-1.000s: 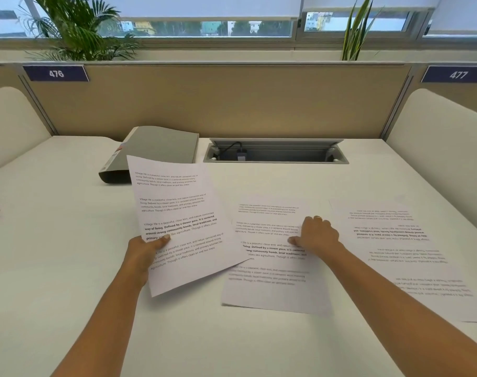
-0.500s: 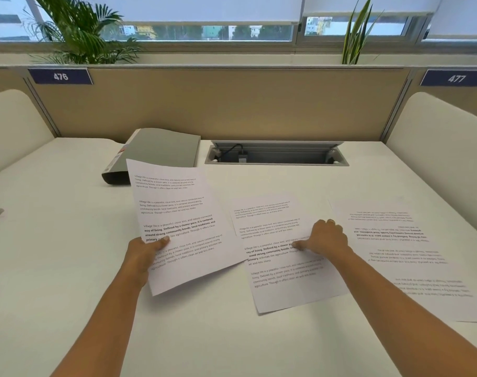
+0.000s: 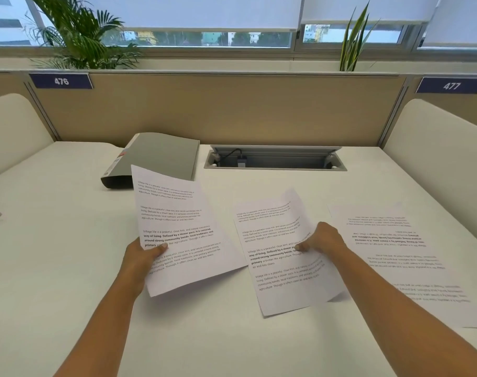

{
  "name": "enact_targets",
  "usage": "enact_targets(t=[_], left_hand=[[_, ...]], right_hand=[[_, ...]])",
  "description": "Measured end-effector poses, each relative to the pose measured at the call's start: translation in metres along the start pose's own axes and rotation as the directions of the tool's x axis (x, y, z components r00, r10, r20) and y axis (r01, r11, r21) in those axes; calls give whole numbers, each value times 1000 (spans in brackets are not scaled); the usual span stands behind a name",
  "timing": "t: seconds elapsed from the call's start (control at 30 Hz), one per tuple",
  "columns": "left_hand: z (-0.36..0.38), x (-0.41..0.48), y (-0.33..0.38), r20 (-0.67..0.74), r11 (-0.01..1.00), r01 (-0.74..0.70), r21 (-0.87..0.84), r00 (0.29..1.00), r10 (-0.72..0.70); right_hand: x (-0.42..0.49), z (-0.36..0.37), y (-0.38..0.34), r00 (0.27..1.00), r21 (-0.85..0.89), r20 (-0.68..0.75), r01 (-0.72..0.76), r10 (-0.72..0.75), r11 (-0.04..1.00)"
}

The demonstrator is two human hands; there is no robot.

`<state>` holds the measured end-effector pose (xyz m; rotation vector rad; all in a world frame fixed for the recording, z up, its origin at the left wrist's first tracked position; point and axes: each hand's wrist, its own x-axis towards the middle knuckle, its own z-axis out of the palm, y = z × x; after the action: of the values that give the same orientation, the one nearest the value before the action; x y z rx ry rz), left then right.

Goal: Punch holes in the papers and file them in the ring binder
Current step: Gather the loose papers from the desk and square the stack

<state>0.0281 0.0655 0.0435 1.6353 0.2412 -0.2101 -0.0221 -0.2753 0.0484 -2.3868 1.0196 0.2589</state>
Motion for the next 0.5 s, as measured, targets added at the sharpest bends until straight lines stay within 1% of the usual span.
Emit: enact_targets(t=[0.13,0.2,0.27,0.33,0.4,0.5], left_hand=[[0,0,1,6,999,-32,-3,999,32],[1,0,2,9,999,-45,-2,999,45],[2,1,2,8,999,-51,-1,999,51],[4,2,2,6,999,-54,4,999,54],[7,2,3,5,998,-60,4,998,60],[12,2,5,2,998,-62,-14,998,62]], right_hand=[[-1,-5,-3,992,54,-113,61,-55,997],[-6,-12,-7,975,44,-189,128,-118,991],[-12,-22,-13,940,5,-276,210,-201,978],[-20,-34,-21,889,-2,-361,301,-281,954],[-27,-45,-31,842,28,-416,390,-344,921],[-35,-60,-46,784,98,-479,494,-394,864]])
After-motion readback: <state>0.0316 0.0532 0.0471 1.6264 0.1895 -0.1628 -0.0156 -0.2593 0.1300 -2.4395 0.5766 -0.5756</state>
